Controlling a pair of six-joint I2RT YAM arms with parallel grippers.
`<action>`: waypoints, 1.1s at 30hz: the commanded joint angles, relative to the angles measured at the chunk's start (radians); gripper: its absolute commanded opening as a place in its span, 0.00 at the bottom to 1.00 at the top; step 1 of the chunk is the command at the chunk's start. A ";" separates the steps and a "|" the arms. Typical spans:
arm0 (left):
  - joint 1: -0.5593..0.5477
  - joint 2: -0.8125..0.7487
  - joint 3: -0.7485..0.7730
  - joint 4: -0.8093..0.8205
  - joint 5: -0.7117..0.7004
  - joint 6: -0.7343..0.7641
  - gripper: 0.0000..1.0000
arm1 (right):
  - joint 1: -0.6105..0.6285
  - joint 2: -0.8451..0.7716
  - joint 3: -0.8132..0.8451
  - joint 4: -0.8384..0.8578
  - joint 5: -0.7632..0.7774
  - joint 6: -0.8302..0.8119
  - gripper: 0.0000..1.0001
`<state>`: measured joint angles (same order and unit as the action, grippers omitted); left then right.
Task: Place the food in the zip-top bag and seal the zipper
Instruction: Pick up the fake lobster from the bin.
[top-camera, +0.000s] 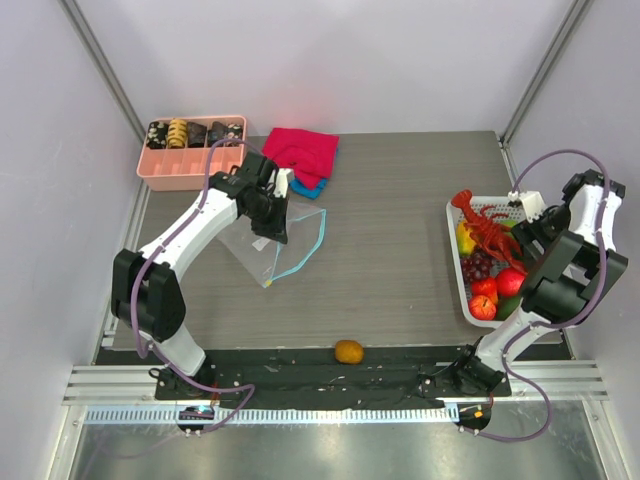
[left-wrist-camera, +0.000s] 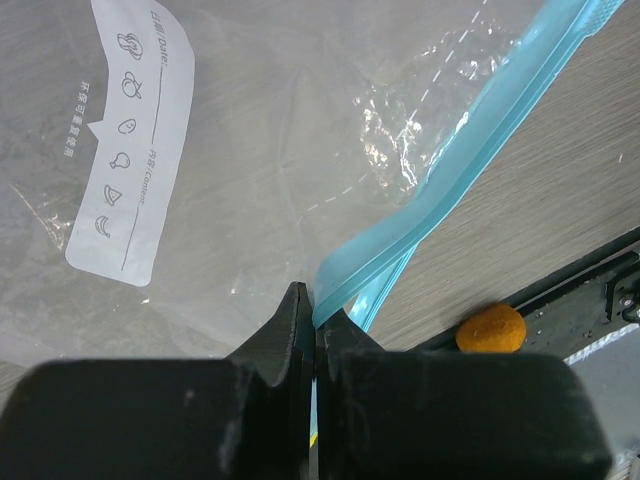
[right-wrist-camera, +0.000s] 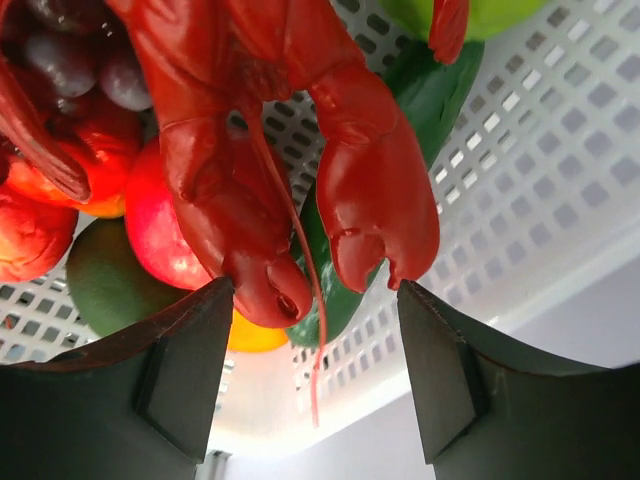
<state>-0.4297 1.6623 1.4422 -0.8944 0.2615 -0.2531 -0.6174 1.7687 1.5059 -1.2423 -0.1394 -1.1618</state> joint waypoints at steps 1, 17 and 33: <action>0.000 -0.036 0.021 -0.012 -0.001 0.014 0.00 | -0.004 0.043 0.046 0.046 0.003 -0.044 0.70; 0.000 0.002 0.073 -0.038 -0.008 0.025 0.00 | 0.010 0.152 0.212 -0.026 -0.091 -0.065 0.68; 0.000 0.051 0.135 -0.081 -0.008 0.040 0.00 | 0.051 0.282 0.226 -0.011 -0.068 -0.119 0.74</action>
<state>-0.4297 1.7027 1.5249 -0.9562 0.2535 -0.2356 -0.5697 2.0335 1.7012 -1.2552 -0.2150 -1.2461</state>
